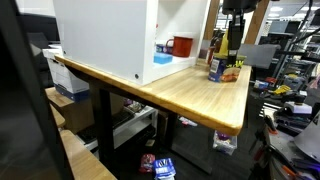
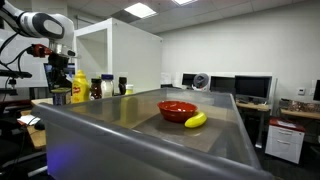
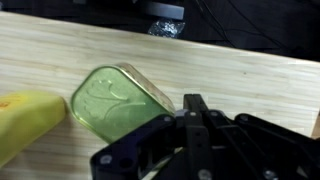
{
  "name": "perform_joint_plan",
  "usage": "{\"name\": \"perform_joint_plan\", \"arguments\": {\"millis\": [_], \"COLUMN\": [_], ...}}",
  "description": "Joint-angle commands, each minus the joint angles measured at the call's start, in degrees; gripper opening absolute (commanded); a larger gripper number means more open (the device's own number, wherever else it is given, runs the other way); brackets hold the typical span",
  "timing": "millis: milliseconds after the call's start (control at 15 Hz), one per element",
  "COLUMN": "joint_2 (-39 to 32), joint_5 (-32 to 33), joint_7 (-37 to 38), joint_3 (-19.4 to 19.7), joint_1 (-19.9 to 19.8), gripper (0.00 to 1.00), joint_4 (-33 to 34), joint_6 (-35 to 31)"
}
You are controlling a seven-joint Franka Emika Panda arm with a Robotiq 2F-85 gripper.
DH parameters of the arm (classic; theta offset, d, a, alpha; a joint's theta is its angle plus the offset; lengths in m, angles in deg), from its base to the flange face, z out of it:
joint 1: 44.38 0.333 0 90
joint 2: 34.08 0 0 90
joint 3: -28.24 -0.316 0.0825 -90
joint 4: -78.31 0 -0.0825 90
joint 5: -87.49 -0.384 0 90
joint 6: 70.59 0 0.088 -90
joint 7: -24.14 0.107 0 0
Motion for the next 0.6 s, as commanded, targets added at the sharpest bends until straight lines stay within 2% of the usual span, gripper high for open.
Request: {"name": "perform_joint_plan", "arguments": {"millis": [0, 333, 533], "joint_2": [1.0, 1.3, 1.1], "joint_5": [3.9, 6.7, 10.5], "joint_7": [4.3, 8.3, 11.0], "joint_3": [-2.5, -3.6, -4.5], "joint_1": [-1.3, -1.8, -2.7], "gripper": [0.00, 0.00, 0.00], "joint_4": [1.7, 2.9, 4.0], "joint_6": [6.1, 10.6, 14.5]}}
